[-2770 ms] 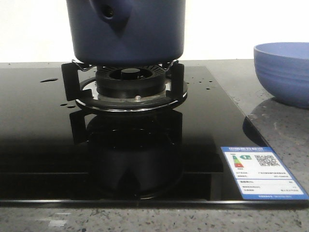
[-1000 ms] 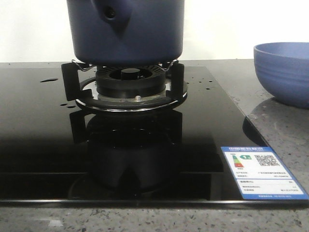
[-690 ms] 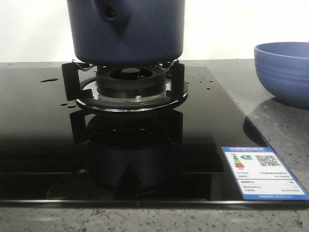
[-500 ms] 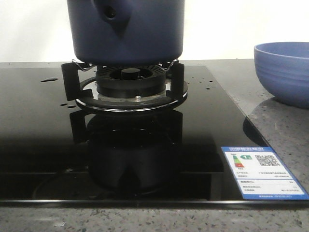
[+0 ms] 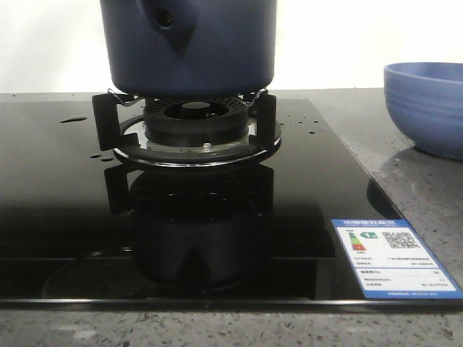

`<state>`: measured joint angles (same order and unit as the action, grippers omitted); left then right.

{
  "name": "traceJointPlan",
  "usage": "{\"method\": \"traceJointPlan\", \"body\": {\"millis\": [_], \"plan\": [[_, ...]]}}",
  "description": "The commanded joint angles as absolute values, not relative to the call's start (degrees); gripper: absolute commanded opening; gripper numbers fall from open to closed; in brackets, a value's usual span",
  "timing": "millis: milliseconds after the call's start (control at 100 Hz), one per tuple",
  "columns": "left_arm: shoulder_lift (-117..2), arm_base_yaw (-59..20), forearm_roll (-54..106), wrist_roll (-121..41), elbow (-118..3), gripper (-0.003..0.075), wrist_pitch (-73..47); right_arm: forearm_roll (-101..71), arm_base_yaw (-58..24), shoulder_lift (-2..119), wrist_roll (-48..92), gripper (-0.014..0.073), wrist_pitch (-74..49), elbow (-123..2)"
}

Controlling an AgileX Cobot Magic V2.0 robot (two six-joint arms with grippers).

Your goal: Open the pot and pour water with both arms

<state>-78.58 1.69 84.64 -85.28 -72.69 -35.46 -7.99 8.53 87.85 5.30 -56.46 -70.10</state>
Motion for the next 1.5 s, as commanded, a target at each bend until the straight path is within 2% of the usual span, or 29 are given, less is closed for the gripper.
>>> {"method": "traceJointPlan", "body": {"millis": [0, 40, 540, 990, 1210, 1420, 1490], "plan": [[-76.16, 1.79, 89.25, -85.31, -75.16, 0.0354, -35.60, -7.68, 8.86, 85.64, 6.09, -0.0041, -54.50, -72.01], [-76.16, 1.79, 89.25, -85.31, -75.16, 0.0354, -35.60, -7.68, 8.86, 85.51, 6.02, -0.0076, -54.44, -72.04], [-76.16, 1.79, 89.25, -85.31, -75.16, 0.0354, -31.46, -20.45, 8.05, 85.61, 12.06, -0.0074, -64.75, -89.69], [-76.16, 1.79, 89.25, -85.31, -75.16, 0.0354, -30.10, -20.58, -6.12, 92.86, 12.19, -0.0074, -67.40, -111.13], [-76.16, 1.79, 89.25, -85.31, -75.16, 0.0354, -28.27, -22.89, -12.89, 98.69, 12.19, -0.0074, -62.43, -119.47], [-76.16, 1.79, 89.25, -85.31, -75.16, 0.0354, -27.40, -24.20, -16.62, 101.24, 12.92, -0.0073, -52.35, -119.68], [-76.16, 1.79, 89.25, -85.31, -75.16, 0.0354, -27.40, -24.20, -17.86, 101.41, 15.58, -0.0049, -48.23, -118.32]]}}
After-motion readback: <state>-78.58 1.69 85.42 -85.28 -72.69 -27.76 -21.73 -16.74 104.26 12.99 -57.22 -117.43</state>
